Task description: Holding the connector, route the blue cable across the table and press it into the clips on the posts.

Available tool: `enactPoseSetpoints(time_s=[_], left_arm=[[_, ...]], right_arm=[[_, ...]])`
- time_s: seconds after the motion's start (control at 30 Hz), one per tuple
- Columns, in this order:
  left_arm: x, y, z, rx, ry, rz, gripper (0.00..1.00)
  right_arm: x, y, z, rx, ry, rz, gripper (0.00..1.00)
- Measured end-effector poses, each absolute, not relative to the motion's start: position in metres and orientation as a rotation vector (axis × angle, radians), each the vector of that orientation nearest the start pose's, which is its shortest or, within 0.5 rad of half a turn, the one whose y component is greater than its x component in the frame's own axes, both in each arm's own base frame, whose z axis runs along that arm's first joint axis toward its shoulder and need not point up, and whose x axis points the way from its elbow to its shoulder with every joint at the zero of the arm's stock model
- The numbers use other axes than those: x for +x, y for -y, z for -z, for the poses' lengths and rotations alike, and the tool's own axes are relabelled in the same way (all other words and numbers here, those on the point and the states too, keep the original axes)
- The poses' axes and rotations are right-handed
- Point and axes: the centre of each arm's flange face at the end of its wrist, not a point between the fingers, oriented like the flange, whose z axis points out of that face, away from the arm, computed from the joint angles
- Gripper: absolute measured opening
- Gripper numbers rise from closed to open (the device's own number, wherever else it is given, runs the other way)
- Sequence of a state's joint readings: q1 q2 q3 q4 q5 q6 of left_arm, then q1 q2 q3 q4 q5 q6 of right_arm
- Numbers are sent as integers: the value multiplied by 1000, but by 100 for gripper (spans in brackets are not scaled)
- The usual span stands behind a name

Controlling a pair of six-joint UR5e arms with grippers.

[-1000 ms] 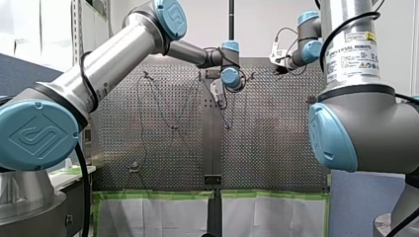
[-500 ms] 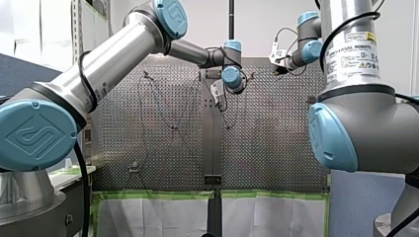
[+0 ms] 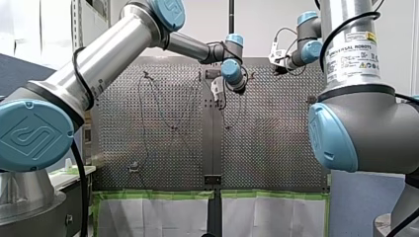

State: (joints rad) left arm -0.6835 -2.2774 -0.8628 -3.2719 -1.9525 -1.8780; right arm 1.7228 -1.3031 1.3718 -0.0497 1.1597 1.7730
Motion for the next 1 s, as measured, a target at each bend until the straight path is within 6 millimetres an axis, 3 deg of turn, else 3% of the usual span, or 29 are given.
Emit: enactPoseSetpoints(time_s=[0.43, 1.0], left_arm=[[489, 542, -411, 60, -1623, 502, 100], [457, 507, -457, -74, -1482, 458, 100]], right_arm=[[266, 557, -443, 1587, 1098, -1742, 0], [281, 550, -442, 1611, 1083, -1757, 0]])
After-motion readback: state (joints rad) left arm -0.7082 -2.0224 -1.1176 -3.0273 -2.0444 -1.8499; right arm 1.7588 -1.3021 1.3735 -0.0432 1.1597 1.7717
